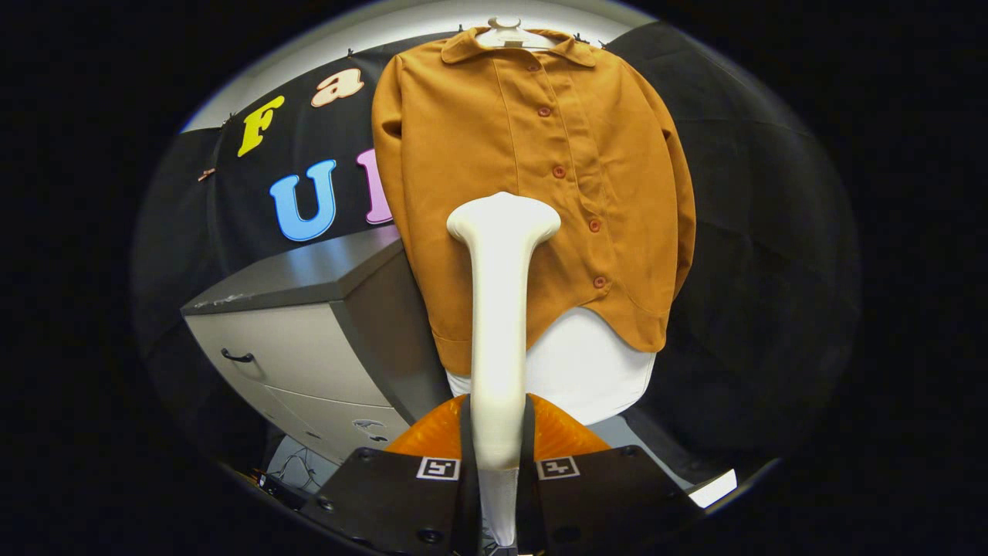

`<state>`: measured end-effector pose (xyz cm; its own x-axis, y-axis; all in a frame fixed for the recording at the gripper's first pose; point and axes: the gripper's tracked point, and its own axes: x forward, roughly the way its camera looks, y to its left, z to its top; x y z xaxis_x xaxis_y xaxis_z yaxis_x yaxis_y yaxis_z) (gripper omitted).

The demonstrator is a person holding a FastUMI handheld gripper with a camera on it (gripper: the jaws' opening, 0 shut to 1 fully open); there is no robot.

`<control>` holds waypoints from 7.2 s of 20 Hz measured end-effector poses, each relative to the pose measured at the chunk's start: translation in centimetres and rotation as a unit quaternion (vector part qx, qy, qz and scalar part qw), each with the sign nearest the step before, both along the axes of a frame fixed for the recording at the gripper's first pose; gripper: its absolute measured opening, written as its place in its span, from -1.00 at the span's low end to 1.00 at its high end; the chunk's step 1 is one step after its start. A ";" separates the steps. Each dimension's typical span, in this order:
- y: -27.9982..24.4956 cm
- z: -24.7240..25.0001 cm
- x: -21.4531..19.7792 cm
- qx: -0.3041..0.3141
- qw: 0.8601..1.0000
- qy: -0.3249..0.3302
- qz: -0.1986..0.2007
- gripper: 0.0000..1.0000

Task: Iron the clothes twice with a garment steamer, once on the left side and once on the right side.

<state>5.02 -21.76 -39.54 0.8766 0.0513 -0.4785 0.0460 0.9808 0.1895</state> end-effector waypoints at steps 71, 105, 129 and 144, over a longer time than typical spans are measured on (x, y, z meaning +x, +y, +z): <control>-12.2 -3.6 1.3 0.026 0.997 0.026 -0.066 -0.58; 13.2 32.0 -1.7 -0.036 0.973 -0.222 -0.044 -0.59; 19.8 34.3 -3.2 -0.029 0.969 -0.243 -0.019 -0.59; 21.4 31.4 -3.1 -0.028 0.976 -0.217 0.001 -0.59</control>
<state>1.93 -0.39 -8.17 0.9972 0.0372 -0.0652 -0.0279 0.9902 0.1370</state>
